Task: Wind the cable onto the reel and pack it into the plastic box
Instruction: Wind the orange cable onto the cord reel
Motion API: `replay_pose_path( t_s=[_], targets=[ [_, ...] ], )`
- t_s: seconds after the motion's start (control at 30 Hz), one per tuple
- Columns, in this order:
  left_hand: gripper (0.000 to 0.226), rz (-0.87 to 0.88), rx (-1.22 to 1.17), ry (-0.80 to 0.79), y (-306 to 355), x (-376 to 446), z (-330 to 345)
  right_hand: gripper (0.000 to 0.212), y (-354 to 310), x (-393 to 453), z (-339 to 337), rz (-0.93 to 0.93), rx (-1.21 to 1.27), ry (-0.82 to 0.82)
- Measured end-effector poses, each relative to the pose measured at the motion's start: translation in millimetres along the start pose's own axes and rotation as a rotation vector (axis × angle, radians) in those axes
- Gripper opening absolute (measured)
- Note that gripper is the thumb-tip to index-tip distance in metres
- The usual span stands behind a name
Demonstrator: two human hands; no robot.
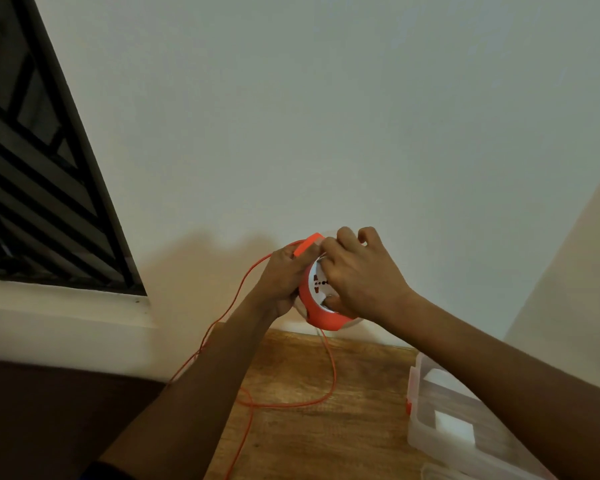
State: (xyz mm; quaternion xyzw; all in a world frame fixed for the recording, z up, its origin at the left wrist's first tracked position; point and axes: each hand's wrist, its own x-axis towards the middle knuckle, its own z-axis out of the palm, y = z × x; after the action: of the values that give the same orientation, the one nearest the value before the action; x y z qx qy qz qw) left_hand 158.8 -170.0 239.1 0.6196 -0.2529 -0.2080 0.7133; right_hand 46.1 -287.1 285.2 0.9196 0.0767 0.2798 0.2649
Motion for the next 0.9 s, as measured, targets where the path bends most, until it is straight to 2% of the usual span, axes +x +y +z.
replay_pose_path(
  t_s=[0.1, 0.27, 0.4, 0.47, 0.53, 0.63, 0.73, 0.9],
  targets=[
    [0.028, 0.039, 0.013, 0.022, -3.1, -1.5, 5.9, 0.060, 6.1, 3.7, 4.4, 0.141, 0.063, 0.004],
    [0.038, 0.003, -0.012, 0.083, -11.2, -1.0, 8.5, 0.068, 3.3, 3.6, 17.5, 0.516, 0.202, -0.139],
    [0.037, -0.041, -0.055, 0.084, -15.8, -1.8, 2.9, 0.072, -2.9, 1.8, 21.8, 0.598, 0.330, -0.230],
    [0.038, -0.065, -0.129, 0.069, -16.3, -2.6, -6.1, 0.059, 1.2, -2.7, 15.8, 0.520, 0.487, -0.175],
    [0.044, -0.077, -0.177, 0.050, -15.0, -3.0, -15.3, 0.045, 5.6, -9.3, 5.9, 0.273, 0.523, -0.099],
    [0.056, -0.120, -0.139, -0.033, -8.9, -2.5, -23.5, 0.054, 6.2, -14.7, -4.7, -0.105, 0.394, -0.123],
    [0.054, -0.129, -0.042, -0.134, -3.0, -1.5, -25.9, 0.057, 5.8, -12.1, -10.5, -0.224, 0.318, -0.194],
    [0.046, -0.126, 0.004, -0.193, -0.1, -3.8, -21.7, 0.068, 1.3, -14.3, -11.0, -0.435, 0.230, -0.194]
  ],
)
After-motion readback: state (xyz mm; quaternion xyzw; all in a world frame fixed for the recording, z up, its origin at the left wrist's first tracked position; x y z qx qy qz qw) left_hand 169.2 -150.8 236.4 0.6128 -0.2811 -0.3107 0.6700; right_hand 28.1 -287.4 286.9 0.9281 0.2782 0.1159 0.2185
